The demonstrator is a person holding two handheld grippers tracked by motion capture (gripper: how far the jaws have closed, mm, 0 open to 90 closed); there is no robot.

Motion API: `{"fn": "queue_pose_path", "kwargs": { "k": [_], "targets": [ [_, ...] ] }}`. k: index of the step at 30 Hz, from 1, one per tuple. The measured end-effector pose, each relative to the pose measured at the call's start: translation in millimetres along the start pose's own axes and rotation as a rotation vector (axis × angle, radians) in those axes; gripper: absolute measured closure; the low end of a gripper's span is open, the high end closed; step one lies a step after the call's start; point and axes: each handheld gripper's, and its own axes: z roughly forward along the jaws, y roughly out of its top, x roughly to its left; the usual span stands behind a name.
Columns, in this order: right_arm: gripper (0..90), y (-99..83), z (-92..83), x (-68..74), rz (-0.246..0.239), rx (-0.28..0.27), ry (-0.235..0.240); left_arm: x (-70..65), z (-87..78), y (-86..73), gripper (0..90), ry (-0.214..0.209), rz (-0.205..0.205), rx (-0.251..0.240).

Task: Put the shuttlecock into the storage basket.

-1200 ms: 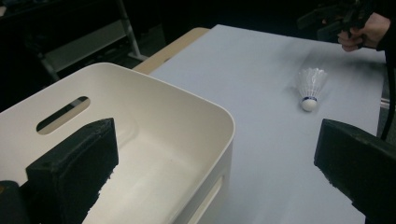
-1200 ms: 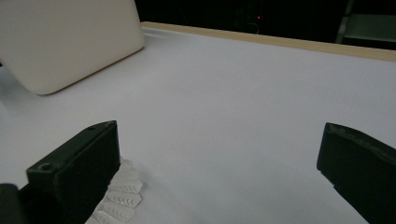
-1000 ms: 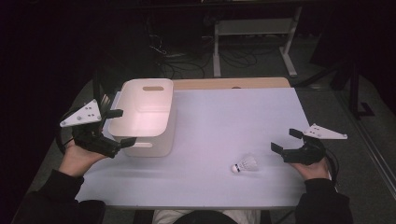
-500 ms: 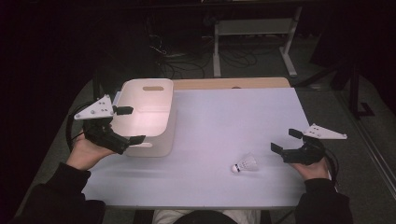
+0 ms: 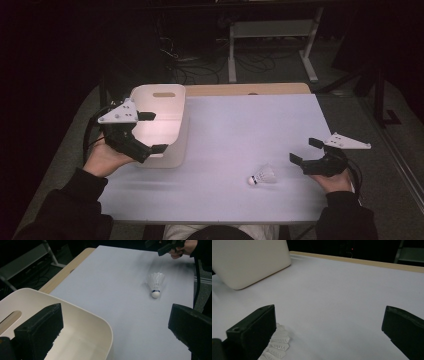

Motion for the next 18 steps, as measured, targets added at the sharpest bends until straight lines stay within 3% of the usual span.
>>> {"fn": "queue_pose_path", "kwargs": {
  "k": [6,13,18],
  "targets": [
    [0.0,0.0,0.4,0.0,-0.002,0.002,0.003,0.1,12.2,5.1,0.0,-0.025,0.002,0.015],
    [0.0,0.0,0.5,-0.2,-0.003,0.002,0.005,-3.7,24.1,13.6,0.0,-0.046,0.032,0.043],
    [0.0,0.0,0.6,-0.4,-0.002,0.001,0.007,-2.5,32.2,16.9,0.0,-0.062,0.022,0.054]
  ]
}}
